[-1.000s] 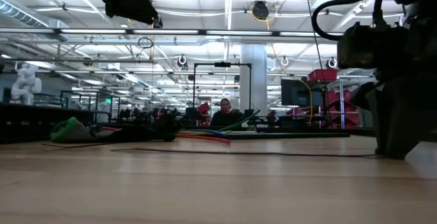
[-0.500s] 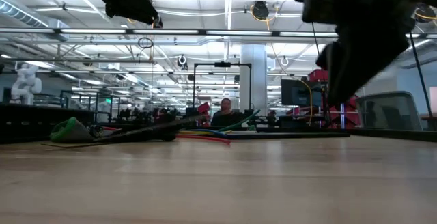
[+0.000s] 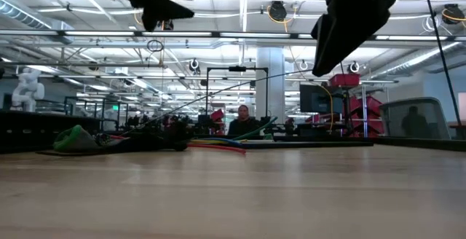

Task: Ziptie cables
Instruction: Wrap the cable wires with the black zip tie

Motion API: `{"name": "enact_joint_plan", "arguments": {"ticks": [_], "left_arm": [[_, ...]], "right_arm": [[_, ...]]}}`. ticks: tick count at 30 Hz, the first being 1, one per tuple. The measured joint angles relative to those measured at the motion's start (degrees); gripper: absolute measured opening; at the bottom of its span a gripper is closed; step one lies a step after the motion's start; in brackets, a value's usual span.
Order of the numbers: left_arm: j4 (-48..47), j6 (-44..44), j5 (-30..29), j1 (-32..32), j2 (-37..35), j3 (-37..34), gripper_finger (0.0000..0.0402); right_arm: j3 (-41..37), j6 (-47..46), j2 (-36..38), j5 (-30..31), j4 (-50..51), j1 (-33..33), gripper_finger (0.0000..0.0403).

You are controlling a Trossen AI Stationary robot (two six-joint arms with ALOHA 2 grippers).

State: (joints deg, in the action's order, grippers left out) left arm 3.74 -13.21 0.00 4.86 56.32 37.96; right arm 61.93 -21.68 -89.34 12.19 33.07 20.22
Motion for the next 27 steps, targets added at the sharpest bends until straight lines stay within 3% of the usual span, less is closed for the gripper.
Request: {"name": "enact_joint_plan", "arguments": {"ticks": [6, 13, 20, 27], "left_arm": [[-4.3, -1.6, 7.7, 0.0, 5.3, -0.9, 0.0205], [-4.9, -6.1, 17.9, 0.2, 6.7, 1.7, 0.0205], [-5.3, -9.9, 28.4, 0.1, 9.0, 4.5, 0.0205], [-3.9, -10.2, 30.4, 0.7, 13.4, 5.2, 0.0205]], "right_arm": [[2.5, 3.9, 0.0, -0.1, 3.4, -1.4, 0.0007], [9.0, 11.3, 0.1, -0.3, 14.1, -3.9, 0.0007], [15.0, 17.8, 0.1, -0.3, 16.5, -8.2, 0.0007], [18.8, 20.6, 0.1, -3.4, 17.1, -10.2, 0.0007]]}}
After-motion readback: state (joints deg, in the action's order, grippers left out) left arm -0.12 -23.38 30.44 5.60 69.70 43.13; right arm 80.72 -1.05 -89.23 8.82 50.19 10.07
